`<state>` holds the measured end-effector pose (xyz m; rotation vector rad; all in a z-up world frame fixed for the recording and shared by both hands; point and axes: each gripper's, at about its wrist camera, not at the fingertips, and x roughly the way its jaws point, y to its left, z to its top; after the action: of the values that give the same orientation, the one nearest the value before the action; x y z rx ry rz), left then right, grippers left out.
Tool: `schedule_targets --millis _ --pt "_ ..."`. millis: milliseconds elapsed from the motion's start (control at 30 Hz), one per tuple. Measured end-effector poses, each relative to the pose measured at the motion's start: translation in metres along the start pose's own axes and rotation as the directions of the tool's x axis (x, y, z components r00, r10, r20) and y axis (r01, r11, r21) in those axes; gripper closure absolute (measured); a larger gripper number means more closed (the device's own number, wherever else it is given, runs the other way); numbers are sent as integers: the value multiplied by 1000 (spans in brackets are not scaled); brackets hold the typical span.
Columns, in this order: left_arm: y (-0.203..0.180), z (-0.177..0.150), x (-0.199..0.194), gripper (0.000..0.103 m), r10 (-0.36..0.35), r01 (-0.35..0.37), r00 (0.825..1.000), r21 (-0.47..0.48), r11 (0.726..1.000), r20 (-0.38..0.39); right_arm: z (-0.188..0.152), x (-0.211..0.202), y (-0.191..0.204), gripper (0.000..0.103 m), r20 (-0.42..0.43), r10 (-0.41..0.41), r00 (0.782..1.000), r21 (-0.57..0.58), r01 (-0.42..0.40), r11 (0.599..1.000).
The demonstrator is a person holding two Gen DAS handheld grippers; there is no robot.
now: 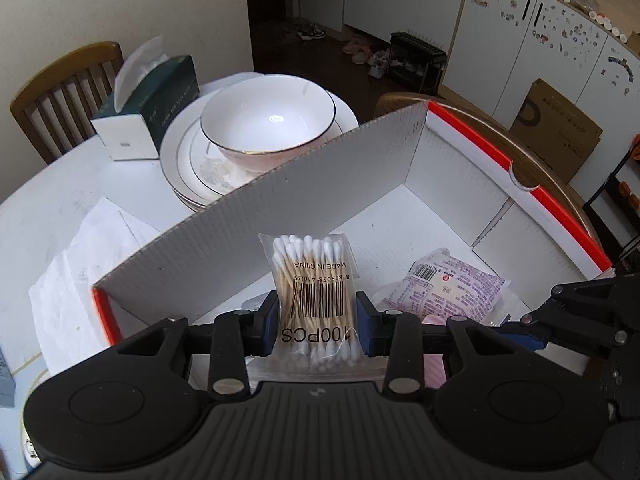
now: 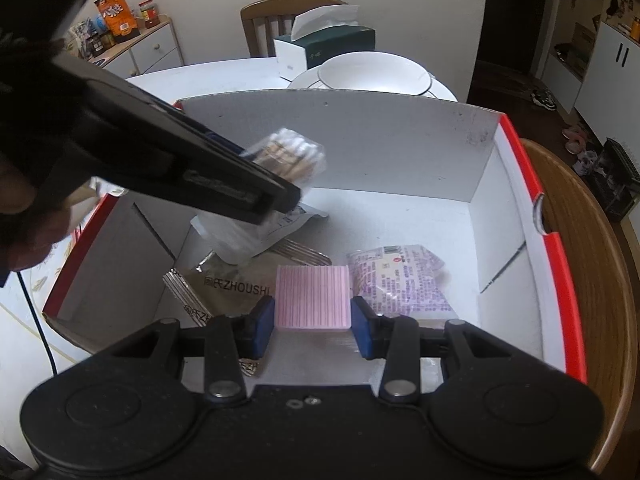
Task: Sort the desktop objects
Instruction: 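Open the right tool to drop the pink pad while the left tool releases the swab bag into the box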
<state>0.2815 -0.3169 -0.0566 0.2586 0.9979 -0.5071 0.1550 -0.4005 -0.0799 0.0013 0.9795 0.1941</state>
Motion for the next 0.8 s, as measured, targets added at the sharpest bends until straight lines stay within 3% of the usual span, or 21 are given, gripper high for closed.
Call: schedule_targets --millis 600,800 --pt "-4 -3 24 66 0 1 998 16 1000 -69 -5 16 -8 63 -77 26 997 46 -22 999" --pt "-2 -5 22 66 -8 8 998 -2 1000 -63 -7 9 -9 56 -65 28 997 58 -24 998"
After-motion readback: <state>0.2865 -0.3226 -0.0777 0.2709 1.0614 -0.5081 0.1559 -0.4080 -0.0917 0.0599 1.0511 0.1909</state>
